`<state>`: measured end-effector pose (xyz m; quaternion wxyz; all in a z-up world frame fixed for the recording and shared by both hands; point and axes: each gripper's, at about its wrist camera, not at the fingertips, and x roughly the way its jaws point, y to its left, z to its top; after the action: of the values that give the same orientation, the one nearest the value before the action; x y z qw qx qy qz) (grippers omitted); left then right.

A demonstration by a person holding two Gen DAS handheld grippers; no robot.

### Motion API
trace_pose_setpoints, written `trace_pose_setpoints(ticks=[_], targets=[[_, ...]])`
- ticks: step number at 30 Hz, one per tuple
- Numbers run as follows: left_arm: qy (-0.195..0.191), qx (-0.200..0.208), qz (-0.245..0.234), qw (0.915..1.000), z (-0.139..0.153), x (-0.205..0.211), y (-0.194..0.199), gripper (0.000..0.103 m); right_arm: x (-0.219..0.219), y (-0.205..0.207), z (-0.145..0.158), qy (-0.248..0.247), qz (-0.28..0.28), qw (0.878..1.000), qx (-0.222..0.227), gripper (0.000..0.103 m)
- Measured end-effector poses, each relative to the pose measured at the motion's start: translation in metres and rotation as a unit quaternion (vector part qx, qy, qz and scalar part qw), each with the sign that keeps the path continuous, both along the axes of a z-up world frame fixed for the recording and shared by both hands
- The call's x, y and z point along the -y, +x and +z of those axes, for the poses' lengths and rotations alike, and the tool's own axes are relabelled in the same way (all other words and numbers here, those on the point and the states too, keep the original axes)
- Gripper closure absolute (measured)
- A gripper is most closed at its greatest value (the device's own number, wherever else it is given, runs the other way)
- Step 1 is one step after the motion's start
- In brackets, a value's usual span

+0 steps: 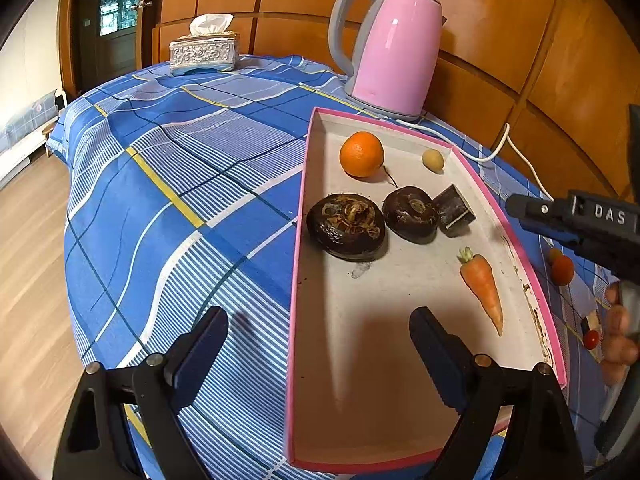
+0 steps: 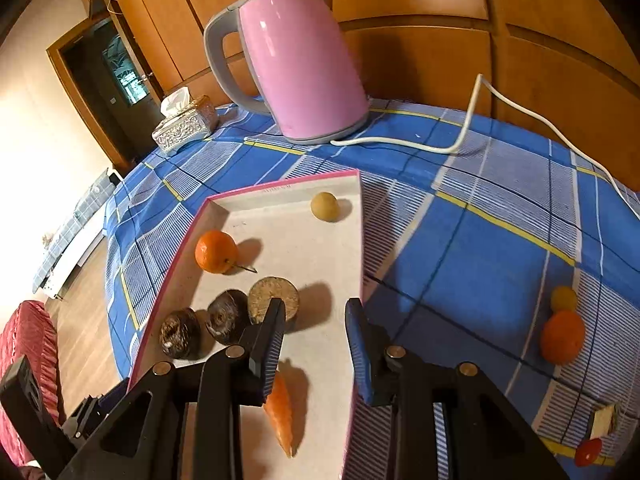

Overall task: Organize fruits
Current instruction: 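Carry the cylinder into the tray beside the dark fruits, open right gripper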

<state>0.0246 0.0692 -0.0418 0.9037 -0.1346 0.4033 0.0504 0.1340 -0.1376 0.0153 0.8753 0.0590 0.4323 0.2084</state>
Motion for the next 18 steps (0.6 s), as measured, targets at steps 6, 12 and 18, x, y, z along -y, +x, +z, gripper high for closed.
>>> trace_pose_setpoints(ticks=[6,12,18], targets=[[0.002,0.003,-0.003,1.0,0.002,0.002,-0.001,0.01,0.004,-0.014,-0.001,-0.015,-0.003,1.0,0.009,0.072],[0.002,0.007,-0.004,1.0,0.005,0.003,-0.003,0.01,0.009,-0.027,-0.001,-0.026,-0.007,1.0,0.016,0.072],[0.004,0.006,-0.007,1.0,0.005,0.005,-0.004,0.01,0.018,-0.043,-0.001,-0.037,-0.016,0.999,0.025,0.072]])
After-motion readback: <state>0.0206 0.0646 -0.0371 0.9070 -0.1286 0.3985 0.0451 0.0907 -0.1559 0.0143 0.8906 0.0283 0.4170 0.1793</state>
